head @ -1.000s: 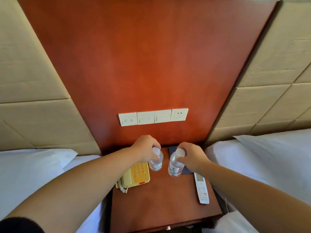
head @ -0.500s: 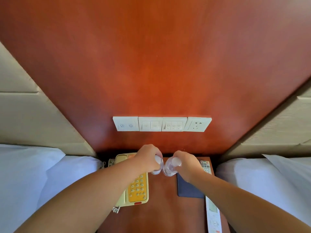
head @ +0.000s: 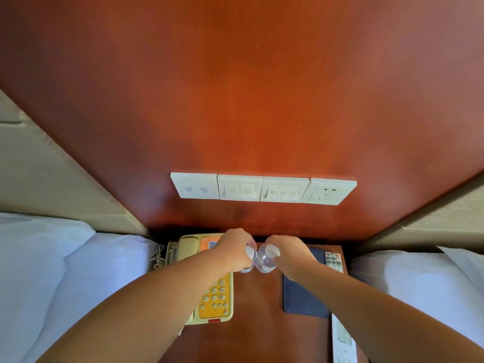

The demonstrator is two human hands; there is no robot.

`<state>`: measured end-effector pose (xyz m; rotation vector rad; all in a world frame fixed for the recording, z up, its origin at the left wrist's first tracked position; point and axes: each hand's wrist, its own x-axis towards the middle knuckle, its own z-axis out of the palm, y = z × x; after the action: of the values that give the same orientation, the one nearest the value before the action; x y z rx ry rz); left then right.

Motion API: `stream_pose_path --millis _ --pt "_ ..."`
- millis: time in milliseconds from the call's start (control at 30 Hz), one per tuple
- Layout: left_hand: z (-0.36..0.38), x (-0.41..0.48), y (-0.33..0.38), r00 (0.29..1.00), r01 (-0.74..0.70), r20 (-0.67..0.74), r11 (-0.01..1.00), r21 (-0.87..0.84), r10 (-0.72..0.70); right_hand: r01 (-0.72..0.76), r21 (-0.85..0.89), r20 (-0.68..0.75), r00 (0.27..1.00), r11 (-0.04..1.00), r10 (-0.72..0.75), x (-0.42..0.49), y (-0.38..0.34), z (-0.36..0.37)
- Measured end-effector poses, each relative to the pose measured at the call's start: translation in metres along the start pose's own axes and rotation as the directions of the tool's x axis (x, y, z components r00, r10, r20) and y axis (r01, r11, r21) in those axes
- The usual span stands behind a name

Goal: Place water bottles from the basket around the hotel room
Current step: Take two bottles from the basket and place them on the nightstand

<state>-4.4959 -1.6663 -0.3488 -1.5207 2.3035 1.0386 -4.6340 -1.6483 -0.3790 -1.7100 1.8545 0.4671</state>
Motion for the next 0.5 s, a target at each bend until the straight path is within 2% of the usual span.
stream_pose_path --millis 200,400,500 --pt "0.002 0.011 0.0 0.998 0.002 -0.058 0.998 -0.069 -0.006 -0.041 0.038 -0.004 0.999 0.998 0.041 0.011 0.007 0.005" --pt "0.004 0.013 0.0 0.998 0.019 -0.063 0.999 -0.042 -0.021 0.054 -0.039 0.035 0.998 0.998 -0.052 0.01 0.012 0.001" --pt "0.008 0.015 -0.003 0.997 0.006 -0.082 0.998 -0.061 -0.011 0.068 0.017 0.012 0.998 0.998 -0.068 0.009 0.017 0.001"
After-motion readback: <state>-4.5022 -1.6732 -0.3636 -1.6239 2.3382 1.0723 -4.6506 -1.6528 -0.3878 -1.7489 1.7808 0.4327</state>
